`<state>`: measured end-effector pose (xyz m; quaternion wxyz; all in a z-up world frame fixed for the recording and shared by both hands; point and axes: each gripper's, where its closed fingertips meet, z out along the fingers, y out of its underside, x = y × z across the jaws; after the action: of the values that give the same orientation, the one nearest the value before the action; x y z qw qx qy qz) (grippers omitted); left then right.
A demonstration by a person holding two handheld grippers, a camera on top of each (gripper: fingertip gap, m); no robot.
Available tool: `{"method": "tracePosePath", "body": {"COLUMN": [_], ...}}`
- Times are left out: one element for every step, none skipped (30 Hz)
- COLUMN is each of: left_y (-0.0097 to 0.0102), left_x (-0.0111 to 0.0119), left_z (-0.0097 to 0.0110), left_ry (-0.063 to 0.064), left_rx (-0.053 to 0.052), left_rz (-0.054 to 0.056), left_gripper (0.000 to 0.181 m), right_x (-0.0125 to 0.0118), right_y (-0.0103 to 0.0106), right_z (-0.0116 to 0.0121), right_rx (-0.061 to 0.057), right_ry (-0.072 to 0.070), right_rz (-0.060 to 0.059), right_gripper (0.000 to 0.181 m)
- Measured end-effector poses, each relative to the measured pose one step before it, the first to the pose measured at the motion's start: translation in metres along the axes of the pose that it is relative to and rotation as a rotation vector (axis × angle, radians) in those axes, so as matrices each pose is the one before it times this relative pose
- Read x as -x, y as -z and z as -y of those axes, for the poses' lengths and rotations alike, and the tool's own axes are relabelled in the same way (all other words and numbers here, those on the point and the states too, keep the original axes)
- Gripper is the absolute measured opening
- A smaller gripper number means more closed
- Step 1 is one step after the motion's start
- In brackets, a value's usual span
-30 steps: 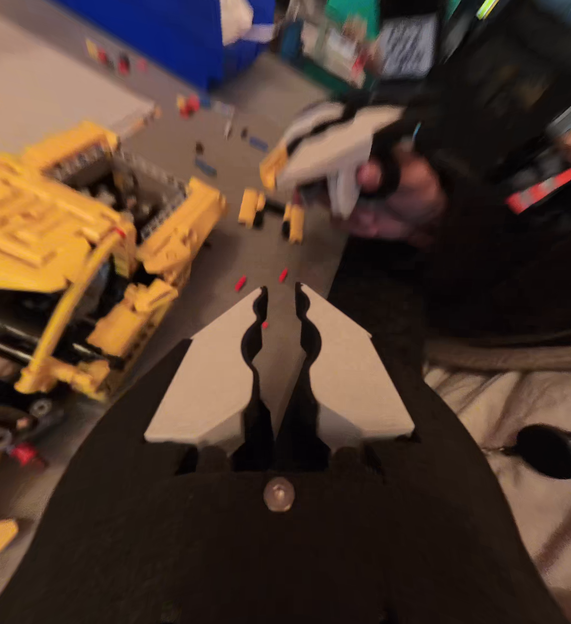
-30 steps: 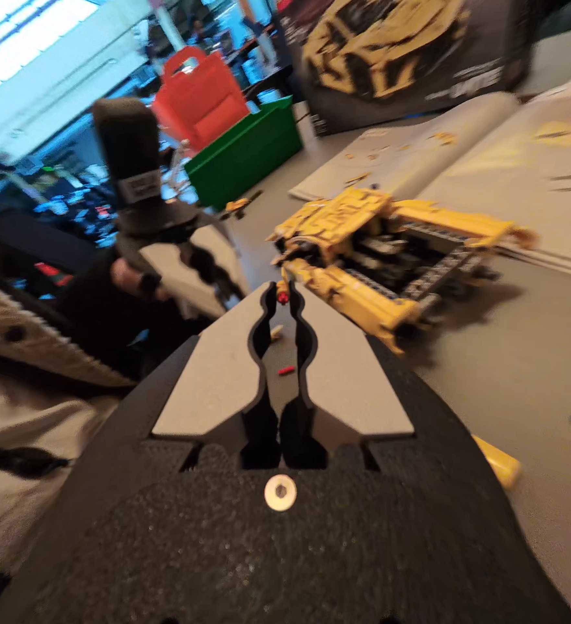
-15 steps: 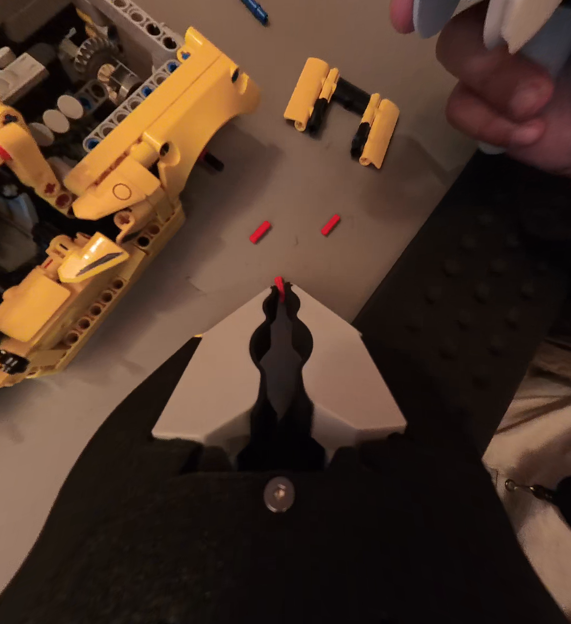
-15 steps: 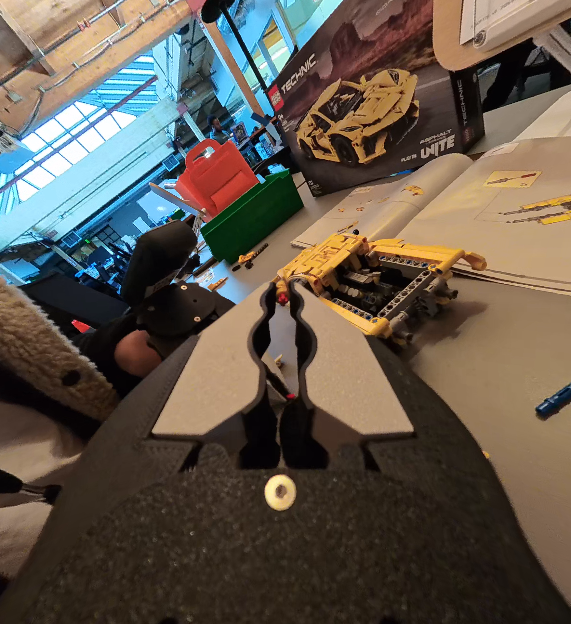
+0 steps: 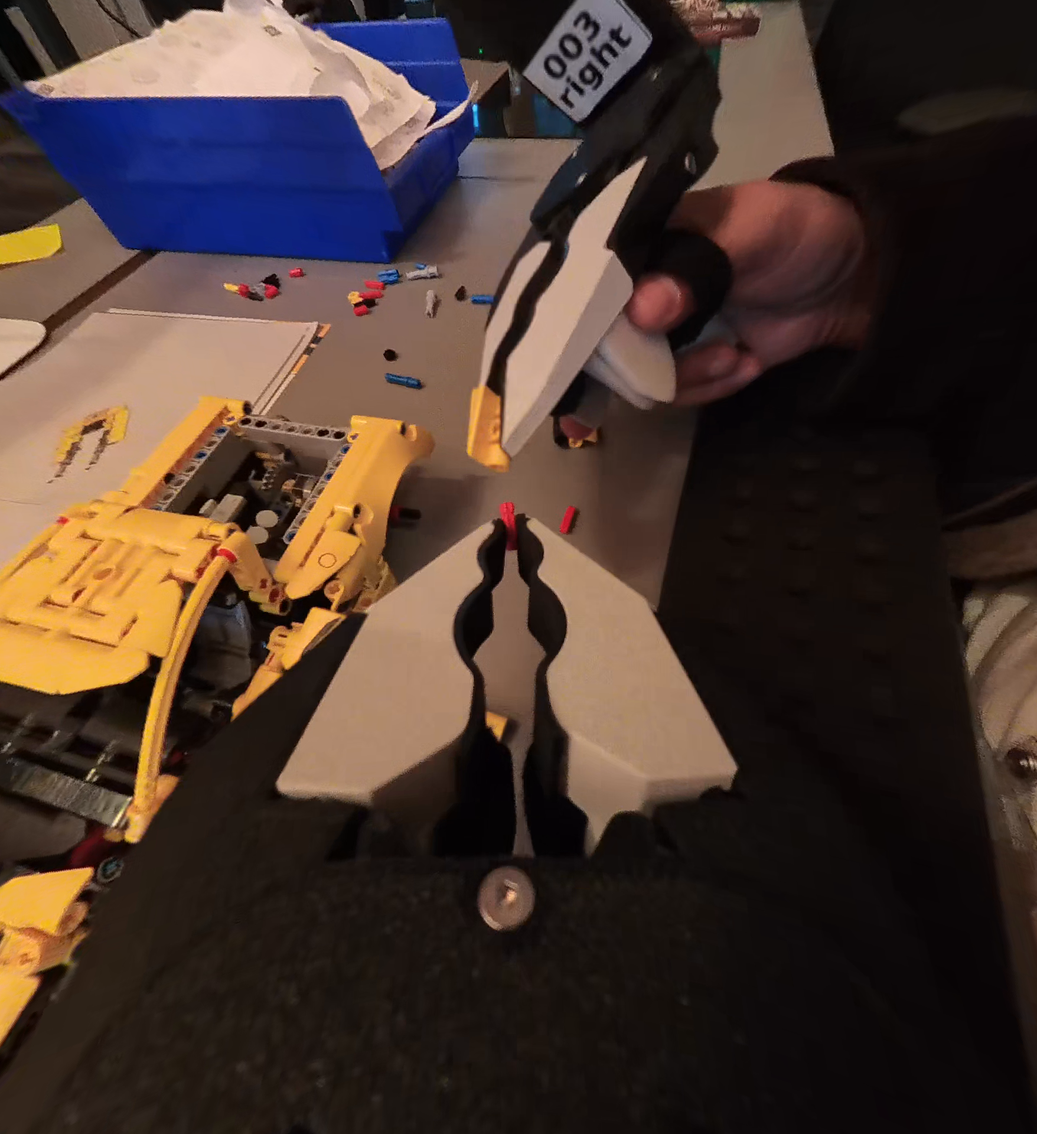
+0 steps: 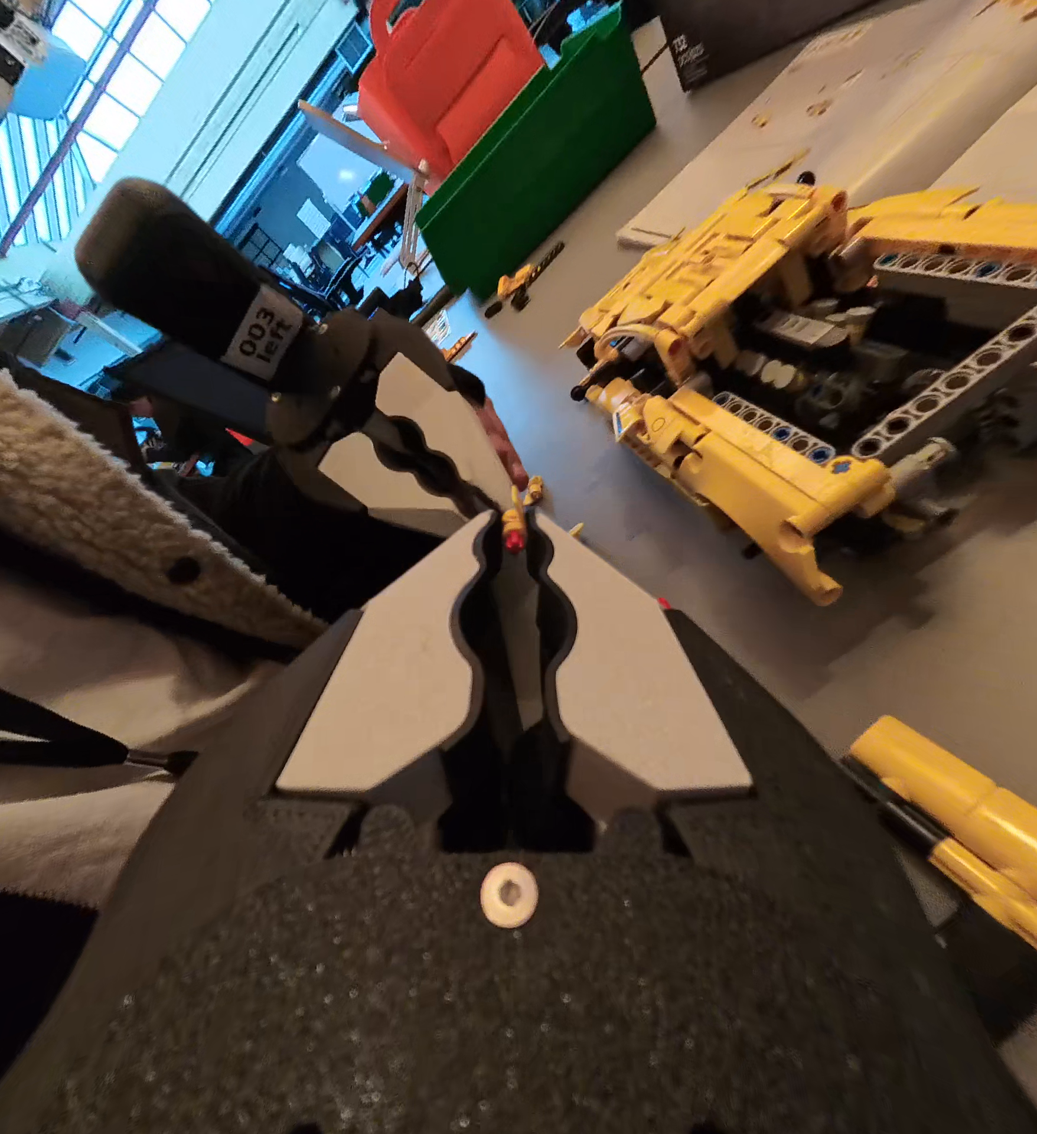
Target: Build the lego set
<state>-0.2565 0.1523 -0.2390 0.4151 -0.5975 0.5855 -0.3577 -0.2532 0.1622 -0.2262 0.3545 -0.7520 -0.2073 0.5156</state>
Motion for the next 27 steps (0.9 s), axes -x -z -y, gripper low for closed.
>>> {"method": "tracePosePath", "body": {"left_y": [0.00076, 0.00092, 0.00099, 0.00058, 0.00033, -0.00002, 0.00008, 0.00047, 0.00042, 0.00032, 0.00009, -0.00030, -0.00053, -0.00071, -0.00099, -0.00171, -0.00212, -0.00235, -0.00224, -0.00213, -0.00175, -0.00189, -0.00188, -0.00158, -0.00090, -0.00062, -0.00067], "left_x": [0.00045, 0.00016, -0.00042, -0.00088, -0.00063, -0.00073, -0.00075, -0.00079, -0.00138, -0.00159, -0.00211, -0.00327, -0.00368, -0.00342, -0.00369, -0.00370, -0.00385, -0.00400, -0.00359, -0.00226, -0.00193, -0.00260, -0.00214, -0.00131, -0.00077, -0.00052, -0.00063], "left_z": [-0.00017, -0.00004, 0.00078, 0.00065, -0.00040, -0.00169, -0.00110, -0.00024, -0.00012, -0.00058, -0.00095, -0.00117, -0.00151, -0.00197, -0.00264, -0.00325, -0.00371, -0.00324, -0.00263, -0.00213, -0.00207, -0.00238, -0.00252, -0.00205, -0.00117, -0.00083, -0.00099], "left_ry": [0.0049, -0.0035, -0.0012, 0.0002, -0.0009, -0.0024, -0.0029, -0.0006, 0.0022, 0.0019, 0.0013, 0.0008, -0.0028, -0.0089, -0.0122, -0.0073, -0.0087, -0.0148, -0.0121, -0.0058, -0.0015, -0.0024, -0.0034, -0.0010, 0.0065, 0.0124, 0.0083], "left_rx": [-0.0022, -0.0003, -0.0059, -0.0043, 0.0023, 0.0095, 0.0059, 0.0002, 0.0002, 0.0018, 0.0053, 0.0072, 0.0084, 0.0125, 0.0151, 0.0196, 0.0235, 0.0220, 0.0183, 0.0154, 0.0152, 0.0162, 0.0182, 0.0152, 0.0072, 0.0044, 0.0067], "left_rz": [-0.0033, -0.0011, -0.0029, -0.0074, -0.0065, -0.0068, -0.0052, -0.0068, -0.0117, -0.0139, -0.0172, -0.0230, -0.0244, -0.0202, -0.0206, -0.0206, -0.0184, -0.0167, -0.0160, -0.0112, -0.0122, -0.0157, -0.0120, -0.0087, -0.0108, -0.0121, -0.0103], "left_gripper": [0.003, 0.003, 0.003, 0.003, 0.003, 0.003, 0.003, 0.003, 0.002, 0.002, 0.002, 0.002, 0.002, 0.002, 0.002, 0.001, 0.001, 0.001, 0.001, 0.001, 0.001, 0.001, 0.001, 0.001, 0.001, 0.001, 0.001], "right_x": [-0.00083, -0.00086, 0.00135, 0.00079, 0.00014, 0.00062, 0.00010, 0.00084, 0.00102, 0.00096, 0.00115, 0.00162, 0.00188, 0.00124, 0.00163, 0.00043, 0.00013, 0.00089, 0.00071, -0.00035, -0.00027, 0.00036, -0.00054, -0.00051, -0.00027, -0.00058, -0.00035], "right_y": [-0.00136, -0.00126, -0.00174, -0.00203, -0.00216, -0.00152, -0.00060, -0.00021, -0.00023, -0.00040, -0.00038, -0.00012, -0.00036, -0.00083, -0.00117, -0.00143, -0.00136, -0.00119, -0.00094, -0.00079, -0.00137, -0.00157, -0.00184, -0.00147, -0.00080, -0.00065, -0.00092], "right_z": [-0.00142, -0.00154, -0.00212, -0.00230, -0.00273, -0.00139, -0.00078, -0.00051, -0.00099, -0.00138, -0.00216, -0.00294, -0.00319, -0.00353, -0.00420, -0.00496, -0.00556, -0.00538, -0.00477, -0.00327, -0.00323, -0.00376, -0.00314, -0.00211, -0.00122, -0.00085, -0.00134], "right_rx": [0.0086, 0.0095, 0.0147, 0.0158, 0.0184, 0.0103, 0.0056, 0.0030, 0.0070, 0.0097, 0.0146, 0.0203, 0.0205, 0.0219, 0.0274, 0.0323, 0.0375, 0.0352, 0.0303, 0.0189, 0.0189, 0.0253, 0.0236, 0.0164, 0.0074, 0.0057, 0.0109], "right_ry": [-0.0007, -0.0015, 0.0019, 0.0062, 0.0075, 0.0059, 0.0001, -0.0033, -0.0030, 0.0028, 0.0038, 0.0027, 0.0042, 0.0015, 0.0008, 0.0038, 0.0047, 0.0026, 0.0003, 0.0057, -0.0035, -0.0022, 0.0074, 0.0051, -0.0012, -0.0020, 0.0093], "right_rz": [-0.0039, -0.0034, 0.0083, 0.0017, -0.0043, -0.0004, 0.0011, 0.0080, 0.0091, 0.0047, 0.0045, 0.0102, 0.0112, 0.0077, 0.0078, -0.0028, -0.0048, -0.0002, 0.0011, -0.0071, -0.0026, 0.0002, -0.0094, -0.0082, -0.0012, -0.0036, -0.0097], "right_gripper": [0.007, 0.007, 0.007, 0.007, 0.007, 0.007, 0.007, 0.007, 0.007, 0.007, 0.007, 0.007, 0.007, 0.007, 0.007, 0.007, 0.007, 0.007, 0.007, 0.007, 0.007, 0.007, 0.007, 0.008, 0.008, 0.008, 0.008]}}
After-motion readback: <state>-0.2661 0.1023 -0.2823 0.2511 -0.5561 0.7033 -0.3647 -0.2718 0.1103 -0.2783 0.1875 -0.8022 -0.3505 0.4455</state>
